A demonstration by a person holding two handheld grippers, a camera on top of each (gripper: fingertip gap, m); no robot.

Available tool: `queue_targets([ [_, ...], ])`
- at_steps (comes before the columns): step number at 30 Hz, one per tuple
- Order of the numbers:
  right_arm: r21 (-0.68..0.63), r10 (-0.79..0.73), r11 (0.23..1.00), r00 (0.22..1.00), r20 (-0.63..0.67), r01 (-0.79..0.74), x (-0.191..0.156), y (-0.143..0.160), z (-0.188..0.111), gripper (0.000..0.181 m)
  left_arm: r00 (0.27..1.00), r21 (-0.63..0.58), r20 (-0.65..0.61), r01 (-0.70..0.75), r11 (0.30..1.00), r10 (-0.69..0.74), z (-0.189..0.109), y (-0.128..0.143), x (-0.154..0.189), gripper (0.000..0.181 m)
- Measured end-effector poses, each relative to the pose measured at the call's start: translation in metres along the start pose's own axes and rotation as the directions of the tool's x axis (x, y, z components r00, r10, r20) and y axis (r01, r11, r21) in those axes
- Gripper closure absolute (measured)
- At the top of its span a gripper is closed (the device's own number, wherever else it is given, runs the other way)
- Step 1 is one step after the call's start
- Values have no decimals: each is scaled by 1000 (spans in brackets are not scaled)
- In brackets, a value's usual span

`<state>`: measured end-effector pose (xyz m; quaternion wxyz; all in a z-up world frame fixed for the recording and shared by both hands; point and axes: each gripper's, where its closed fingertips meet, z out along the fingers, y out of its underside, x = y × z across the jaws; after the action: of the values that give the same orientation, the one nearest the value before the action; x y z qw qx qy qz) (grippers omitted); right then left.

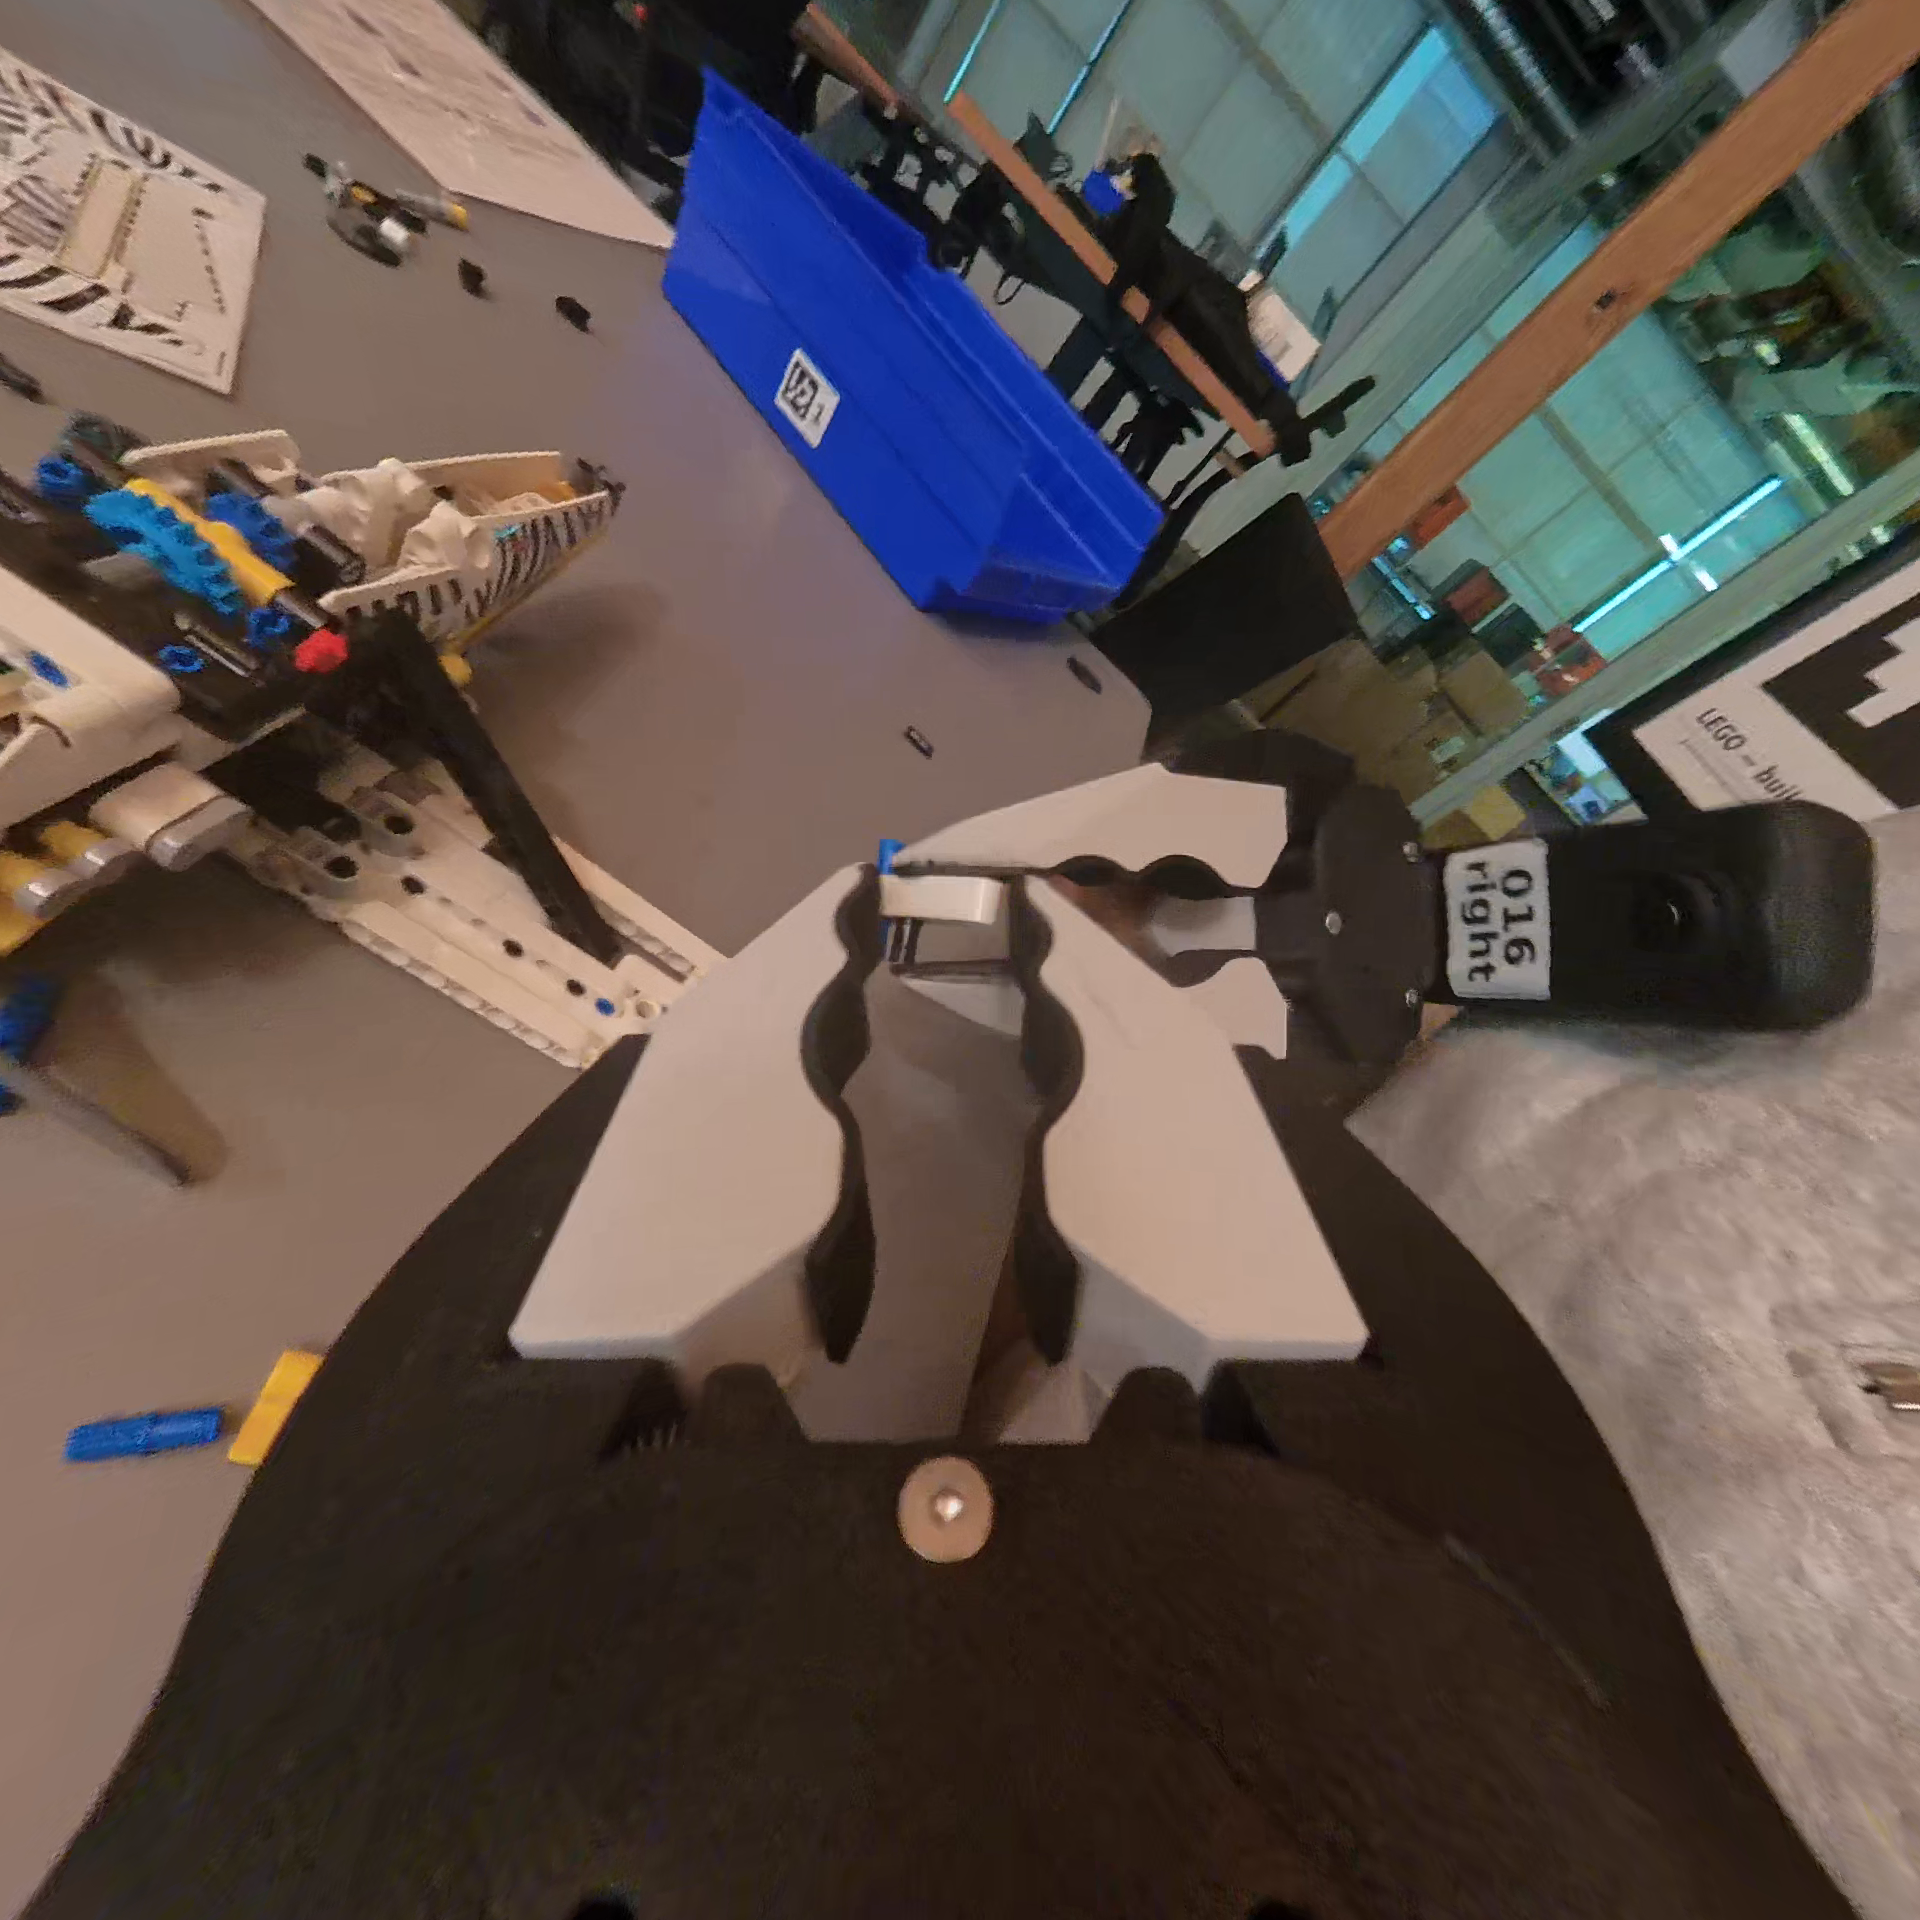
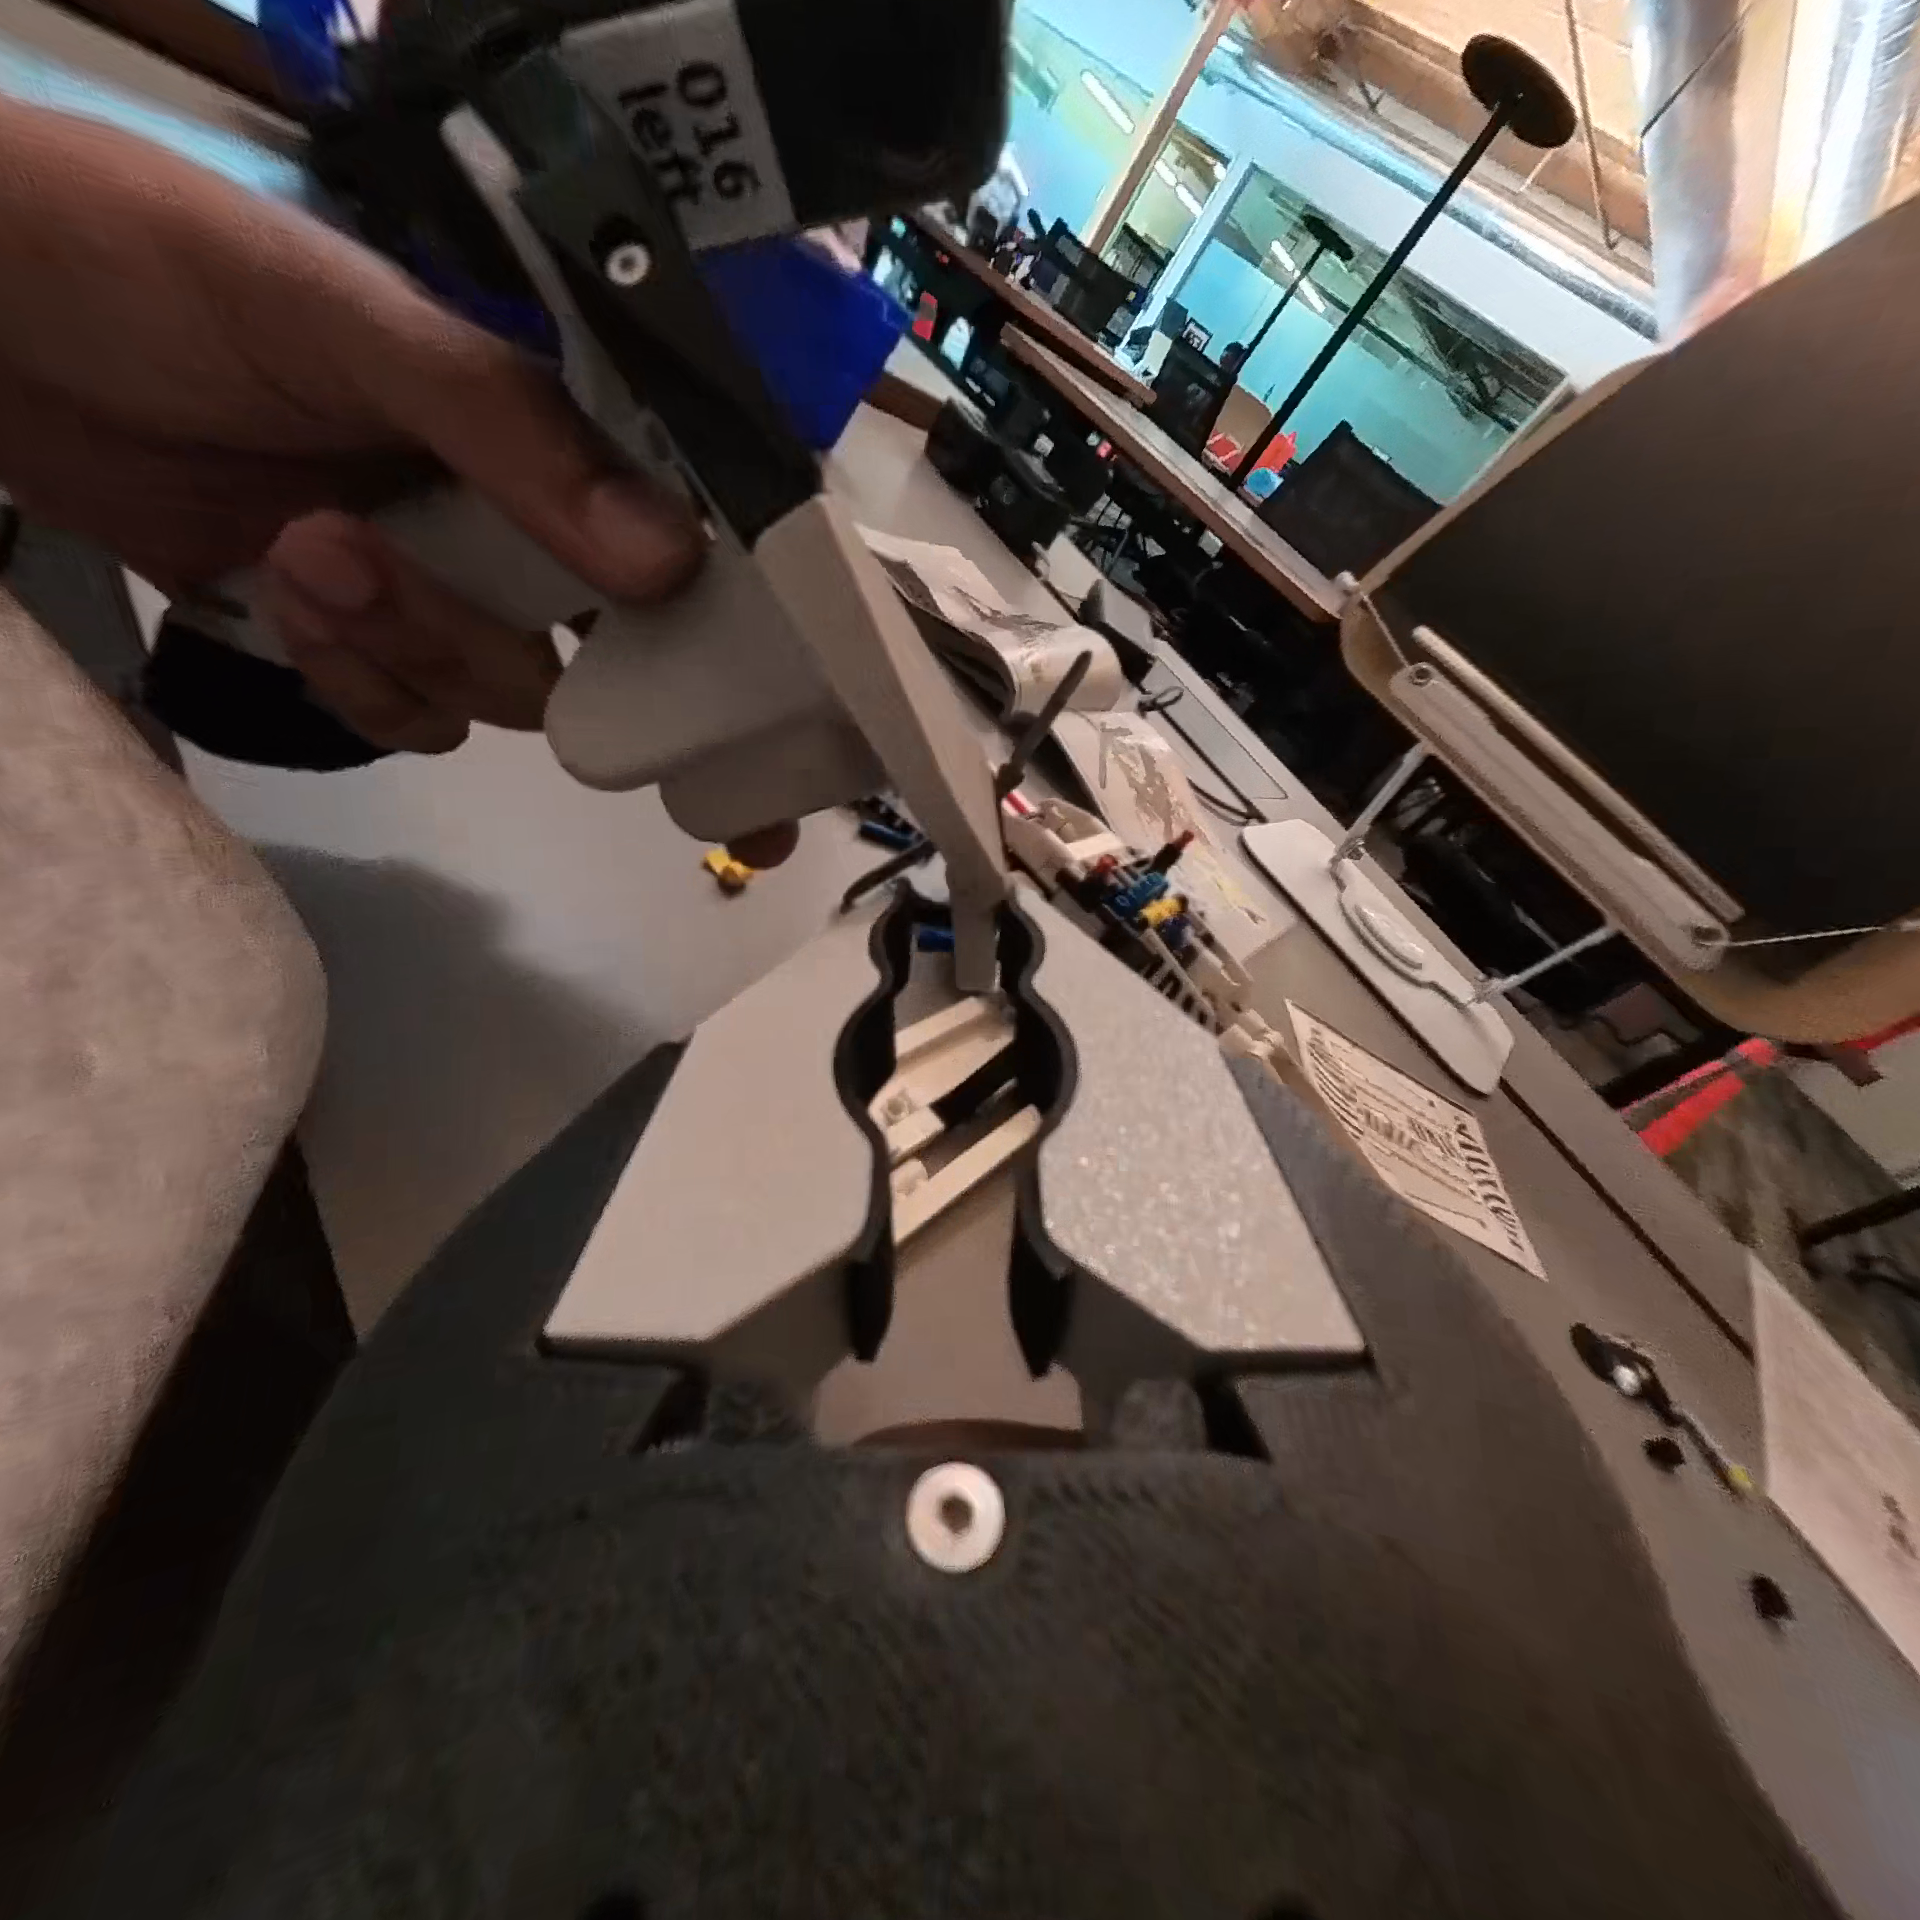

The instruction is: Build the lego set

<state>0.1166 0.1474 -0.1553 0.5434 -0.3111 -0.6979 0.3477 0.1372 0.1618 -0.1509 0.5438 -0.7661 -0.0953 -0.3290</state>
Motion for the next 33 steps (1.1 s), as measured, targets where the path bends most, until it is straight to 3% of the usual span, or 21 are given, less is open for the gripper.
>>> queue_targets([
  [3,-89,-99,991,995,-6,98,-1,11,5,166,999,-42,37,-9,999,11,2,5,-7,167],
  [7,-92,-98,991,995,12,99,-7,11,5,164,998,-44,58,-37,998,39,-1,6,-10,175],
  [14,-23,180,983,983,-27,-181,9,5,-9,147,998,21,40,48,999,-49,-12,5,-17,176],
  [21,53,536,841,842,59,-539,21,0,-16,141,998,52,-31,60,997,-59,-14,5,-6,176],
  [24,92,583,802,807,98,-590,22,-8,-18,145,999,26,-31,23,999,-22,-14,9,-2,176],
  [27,56,582,799,795,172,-598,10,-9,-17,164,998,10,-59,6,1000,-6,-15,11,5,176],
  [33,-30,609,783,755,243,-622,-10,-3,-15,154,1000,-66,-16,2,998,-3,-16,25,-3,176],
])
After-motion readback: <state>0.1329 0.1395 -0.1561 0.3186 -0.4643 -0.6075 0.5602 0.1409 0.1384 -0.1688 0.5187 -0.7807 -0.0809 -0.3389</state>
